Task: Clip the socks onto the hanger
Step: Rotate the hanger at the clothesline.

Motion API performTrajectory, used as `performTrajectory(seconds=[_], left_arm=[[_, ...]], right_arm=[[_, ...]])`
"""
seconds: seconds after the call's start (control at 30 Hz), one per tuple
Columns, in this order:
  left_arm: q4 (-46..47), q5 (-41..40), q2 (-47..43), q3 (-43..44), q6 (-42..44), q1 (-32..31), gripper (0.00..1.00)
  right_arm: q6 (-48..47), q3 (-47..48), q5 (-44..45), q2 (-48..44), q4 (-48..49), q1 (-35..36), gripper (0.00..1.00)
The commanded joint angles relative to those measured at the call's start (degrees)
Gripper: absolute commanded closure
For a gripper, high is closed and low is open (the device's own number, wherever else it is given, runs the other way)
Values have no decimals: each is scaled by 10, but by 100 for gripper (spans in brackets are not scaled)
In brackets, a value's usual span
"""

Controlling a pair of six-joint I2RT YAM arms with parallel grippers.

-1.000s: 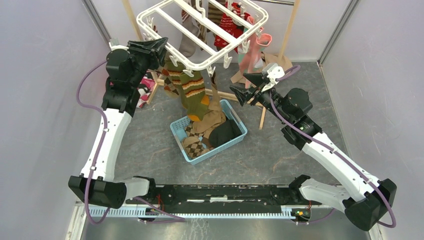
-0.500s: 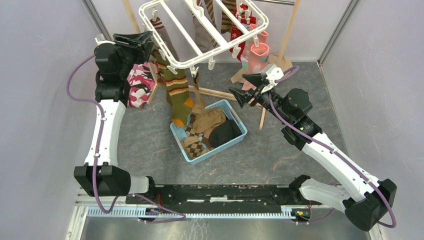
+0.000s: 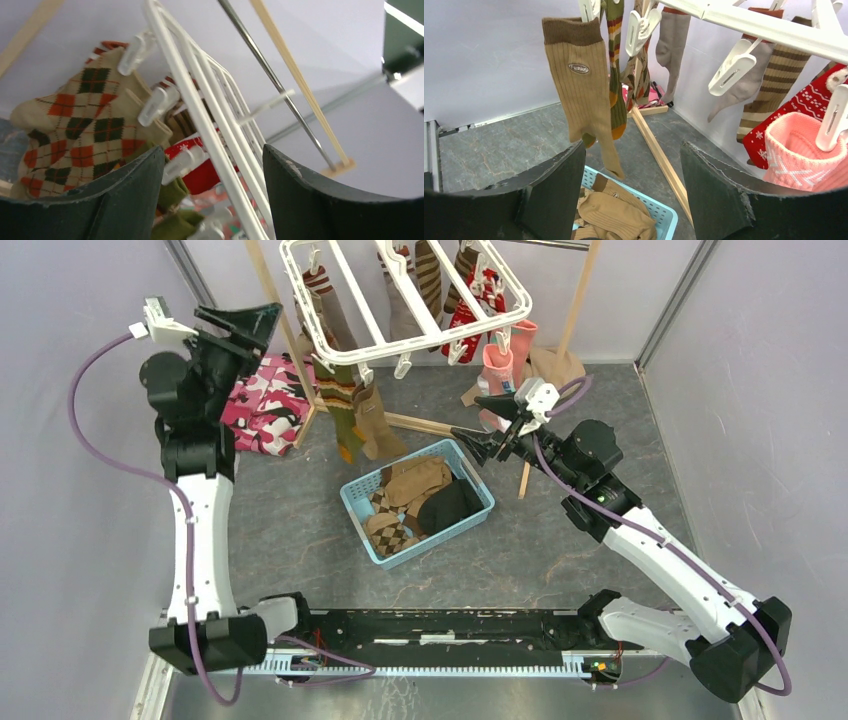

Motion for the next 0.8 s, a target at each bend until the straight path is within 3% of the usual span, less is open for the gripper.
performTrajectory(seconds=[0.0, 0.27, 0.4, 0.5, 0.6, 0.77], left_arm=[[139, 136, -75, -69, 99, 0, 22], [302, 270, -173, -188, 78, -10, 25], [318, 284, -196, -223, 93, -72, 30], [237, 227, -195, -229, 193, -193, 39], [144, 115, -179, -227, 321, -349, 42], [150, -56, -150, -266, 445, -478, 42]], right_arm=[[-12, -8, -22, -4, 28, -1, 25], [-13, -13, -32, 8, 11, -2, 25], [-12, -20, -35, 9, 0, -2, 25], [-8, -26, -33, 13, -6, -1, 25], [-7, -30, -22, 17, -19, -2, 25], [-18, -42, 24, 7, -47, -2, 25]])
